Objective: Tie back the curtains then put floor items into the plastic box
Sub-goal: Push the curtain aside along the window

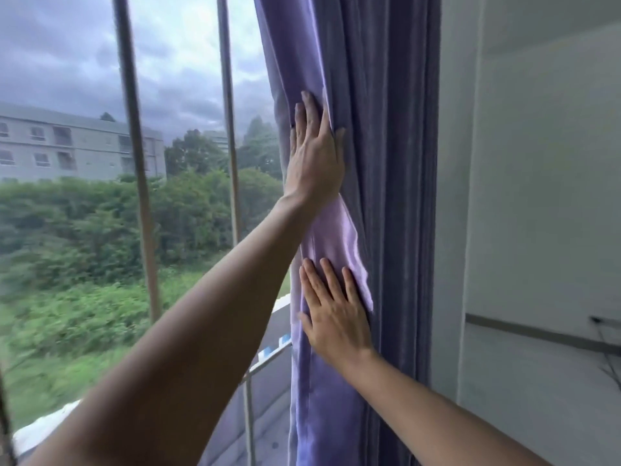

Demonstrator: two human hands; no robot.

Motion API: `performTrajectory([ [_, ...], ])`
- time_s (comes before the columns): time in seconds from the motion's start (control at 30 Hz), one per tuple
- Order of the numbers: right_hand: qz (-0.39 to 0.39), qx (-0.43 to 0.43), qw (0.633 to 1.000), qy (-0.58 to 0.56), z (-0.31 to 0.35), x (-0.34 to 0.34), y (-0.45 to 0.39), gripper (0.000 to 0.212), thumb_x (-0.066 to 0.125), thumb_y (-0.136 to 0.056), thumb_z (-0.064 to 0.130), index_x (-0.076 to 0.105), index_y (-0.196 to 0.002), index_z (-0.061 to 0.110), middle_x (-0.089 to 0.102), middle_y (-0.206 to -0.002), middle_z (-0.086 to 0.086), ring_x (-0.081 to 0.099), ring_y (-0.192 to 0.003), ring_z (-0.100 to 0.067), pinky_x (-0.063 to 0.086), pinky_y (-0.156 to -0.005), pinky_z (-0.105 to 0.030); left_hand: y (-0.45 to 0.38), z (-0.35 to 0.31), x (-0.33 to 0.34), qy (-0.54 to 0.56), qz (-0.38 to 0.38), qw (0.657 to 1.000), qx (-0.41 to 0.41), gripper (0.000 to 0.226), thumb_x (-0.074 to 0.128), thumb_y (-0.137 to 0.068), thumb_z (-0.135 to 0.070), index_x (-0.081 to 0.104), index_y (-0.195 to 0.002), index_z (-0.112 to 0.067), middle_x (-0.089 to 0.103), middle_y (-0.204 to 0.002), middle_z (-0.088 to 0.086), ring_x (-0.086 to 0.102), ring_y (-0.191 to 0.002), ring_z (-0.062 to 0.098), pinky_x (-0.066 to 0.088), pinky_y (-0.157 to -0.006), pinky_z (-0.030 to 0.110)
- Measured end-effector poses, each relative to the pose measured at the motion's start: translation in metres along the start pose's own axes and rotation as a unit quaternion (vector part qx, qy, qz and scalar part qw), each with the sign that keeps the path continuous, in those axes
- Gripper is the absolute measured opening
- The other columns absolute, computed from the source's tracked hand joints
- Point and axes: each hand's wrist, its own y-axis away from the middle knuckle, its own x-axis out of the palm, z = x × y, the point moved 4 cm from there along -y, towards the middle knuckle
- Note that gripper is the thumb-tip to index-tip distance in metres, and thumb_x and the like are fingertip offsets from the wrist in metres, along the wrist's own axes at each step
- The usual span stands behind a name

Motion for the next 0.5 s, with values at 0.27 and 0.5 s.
performTrajectory([
  [0.27, 0.017, 0.023, 0.999, 0.043, -0.123, 0.080, -0.028, 0.066, 0.043, -0.090, 0.035, 0.030, -0.150, 0.011, 0.025, -0.159, -0.001, 0.022, -0.147, -0.023, 0.012, -0.117, -0.048, -0.045, -0.007, 0.143, 0.019, 0.007, 1.000, 0.001, 0.055, 0.023, -0.104, -0.023, 0.006, -0.152, -0.002, -0.002, -0.160, 0.018, -0.004, -0.148, 0.032, 0.000, -0.121, 0.037],
  [0.5, 0.048, 0.044, 0.995, 0.075, -0.238, 0.154, -0.049, 0.071, 0.048, -0.087, 0.040, 0.031, -0.149, 0.012, 0.025, -0.159, -0.001, 0.023, -0.146, -0.023, 0.013, -0.116, -0.049, -0.084, -0.015, 0.281, 0.055, 0.007, 0.998, -0.004, 0.054, 0.024, -0.103, -0.016, 0.002, -0.152, -0.006, -0.004, -0.159, 0.019, -0.005, -0.147, 0.034, 0.002, -0.121, 0.042],
])
